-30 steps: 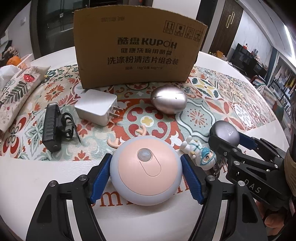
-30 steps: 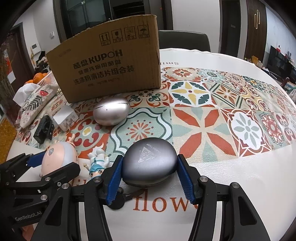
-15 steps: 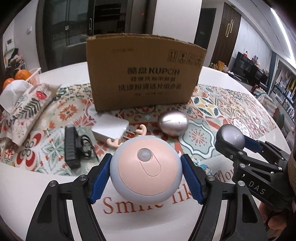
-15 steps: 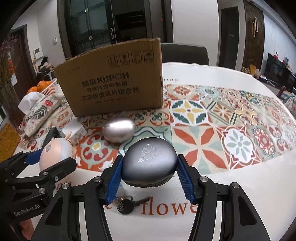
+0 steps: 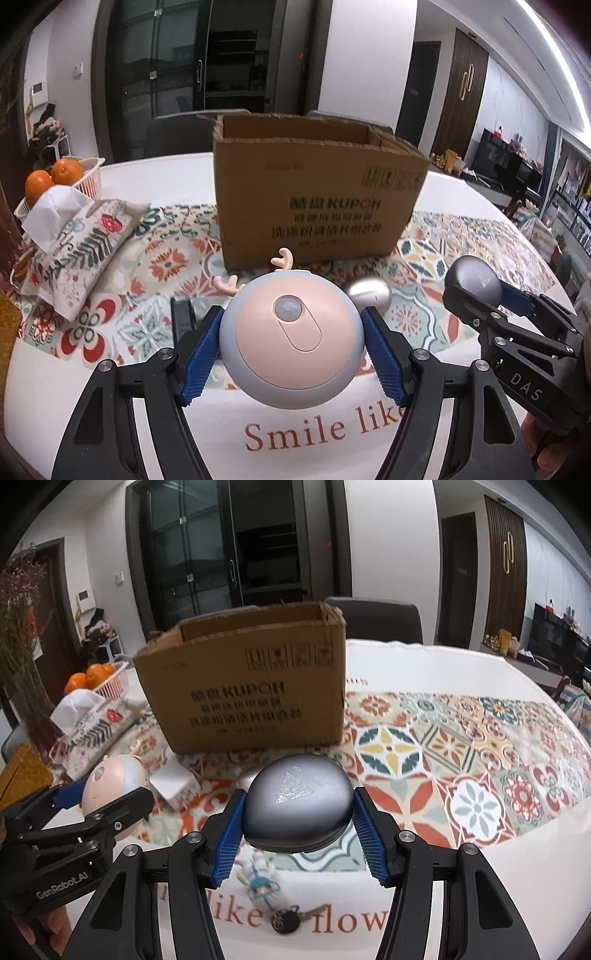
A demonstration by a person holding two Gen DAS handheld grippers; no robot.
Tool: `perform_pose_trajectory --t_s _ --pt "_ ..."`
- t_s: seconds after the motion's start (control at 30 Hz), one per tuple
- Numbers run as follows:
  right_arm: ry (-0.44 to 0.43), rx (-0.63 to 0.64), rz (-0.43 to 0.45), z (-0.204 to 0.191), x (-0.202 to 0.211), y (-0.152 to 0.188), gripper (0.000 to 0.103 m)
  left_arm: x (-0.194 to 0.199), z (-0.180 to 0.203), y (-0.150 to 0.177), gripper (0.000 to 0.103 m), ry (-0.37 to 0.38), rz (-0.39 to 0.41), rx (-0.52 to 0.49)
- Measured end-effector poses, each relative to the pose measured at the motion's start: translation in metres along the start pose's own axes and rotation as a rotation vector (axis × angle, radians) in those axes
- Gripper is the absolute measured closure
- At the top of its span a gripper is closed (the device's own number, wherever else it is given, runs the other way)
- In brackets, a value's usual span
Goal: Organize rigid objects
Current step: 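Lift the pink lamp with the left gripper while the right gripper lifts the grey case toward the box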
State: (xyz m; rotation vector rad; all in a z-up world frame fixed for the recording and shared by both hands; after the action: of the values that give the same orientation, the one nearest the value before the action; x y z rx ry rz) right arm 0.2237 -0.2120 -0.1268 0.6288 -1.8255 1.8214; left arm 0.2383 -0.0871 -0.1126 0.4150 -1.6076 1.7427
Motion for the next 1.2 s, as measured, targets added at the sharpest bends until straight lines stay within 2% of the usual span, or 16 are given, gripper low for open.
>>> perform_pose_trajectory --t_s 0.53,1.2 --pt "-0.001 0.005 0.107 -0.010 0.013 -0.051 0.045 0.019 -0.007 -0.053 0.029 -0.001 0.120 -0.020" --pt "-0.007 -0.006 0.199 -0.013 0.021 -0.102 0.045 0.031 -0.001 -0.108 0.029 0.007 0.206 -0.071"
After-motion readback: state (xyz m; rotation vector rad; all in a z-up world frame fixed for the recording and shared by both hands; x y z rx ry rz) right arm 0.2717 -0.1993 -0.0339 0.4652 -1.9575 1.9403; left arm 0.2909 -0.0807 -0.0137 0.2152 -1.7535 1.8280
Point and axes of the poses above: each gripper's, at about its wrist camera, not at the fingertips, and x roughly against the way its jaws point, z to its right, y to its underside, the point moved 8 cm from there along -x, roughly the way its jaws point, and after that the axes turned 5 degrees about x, right-handed, at the moved point
